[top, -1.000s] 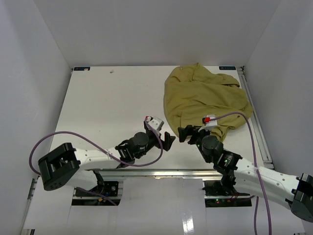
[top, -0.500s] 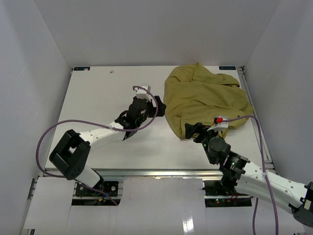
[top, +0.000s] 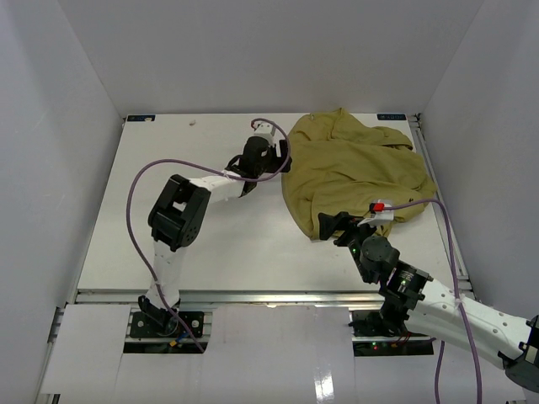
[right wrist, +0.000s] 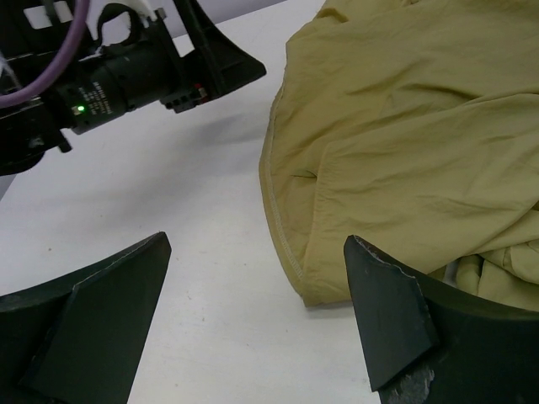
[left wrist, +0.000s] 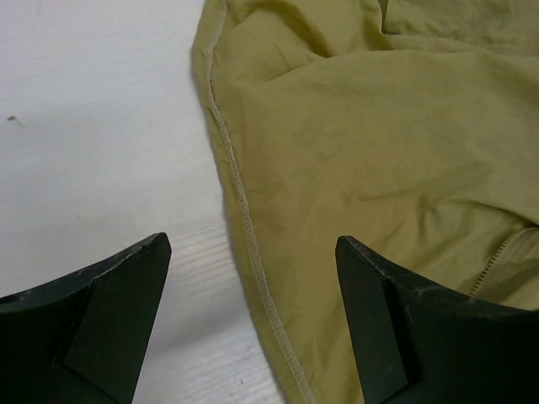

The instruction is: Zip up the jacket

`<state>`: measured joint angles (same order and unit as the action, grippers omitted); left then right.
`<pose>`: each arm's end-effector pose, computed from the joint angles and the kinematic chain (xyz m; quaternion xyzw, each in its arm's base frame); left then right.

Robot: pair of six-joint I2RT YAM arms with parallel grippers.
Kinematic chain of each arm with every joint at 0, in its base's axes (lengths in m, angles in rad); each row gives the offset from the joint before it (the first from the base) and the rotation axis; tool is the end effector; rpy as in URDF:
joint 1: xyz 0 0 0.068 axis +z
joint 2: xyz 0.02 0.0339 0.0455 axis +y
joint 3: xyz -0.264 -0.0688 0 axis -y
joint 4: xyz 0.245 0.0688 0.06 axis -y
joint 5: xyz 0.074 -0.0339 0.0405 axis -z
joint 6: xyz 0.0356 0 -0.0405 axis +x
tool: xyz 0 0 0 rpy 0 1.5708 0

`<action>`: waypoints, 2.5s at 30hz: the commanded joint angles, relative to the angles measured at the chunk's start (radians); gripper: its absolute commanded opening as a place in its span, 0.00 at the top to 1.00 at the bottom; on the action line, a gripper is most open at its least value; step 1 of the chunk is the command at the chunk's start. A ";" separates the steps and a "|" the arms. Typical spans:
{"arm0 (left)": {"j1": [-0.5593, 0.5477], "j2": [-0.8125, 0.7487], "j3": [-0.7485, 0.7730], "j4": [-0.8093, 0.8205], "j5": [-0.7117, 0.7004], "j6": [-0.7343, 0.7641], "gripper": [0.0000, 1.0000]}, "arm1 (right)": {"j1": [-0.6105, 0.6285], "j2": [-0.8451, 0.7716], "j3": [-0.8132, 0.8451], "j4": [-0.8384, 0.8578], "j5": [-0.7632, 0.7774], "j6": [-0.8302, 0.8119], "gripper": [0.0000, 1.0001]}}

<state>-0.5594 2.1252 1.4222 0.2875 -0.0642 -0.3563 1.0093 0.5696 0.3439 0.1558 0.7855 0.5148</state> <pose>0.4122 -0.2554 0.1811 0.0674 0.8348 -0.2171 0.5014 0.1006 0.1126 0.2526 0.0877 0.7190 0.2325 0.6490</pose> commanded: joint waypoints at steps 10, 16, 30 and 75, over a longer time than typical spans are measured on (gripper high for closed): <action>0.012 0.209 0.197 0.040 0.167 0.058 0.15 | 0.003 -0.005 0.031 0.014 -0.017 -0.007 0.09; 0.016 0.144 0.085 0.085 0.168 0.042 0.82 | 0.003 -0.020 0.020 0.029 -0.038 -0.008 0.06; -0.227 -0.759 -0.836 0.131 -0.221 -0.126 1.00 | -0.002 0.010 -0.007 0.095 0.036 0.034 0.04; -0.436 -0.807 -0.512 -0.428 -0.231 -0.127 0.10 | -0.828 0.841 0.297 0.071 -0.657 -0.130 0.34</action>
<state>-0.9981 1.3307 0.8664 -0.1113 -0.2587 -0.4987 0.2300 1.3585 0.5163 0.2232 0.2260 0.5106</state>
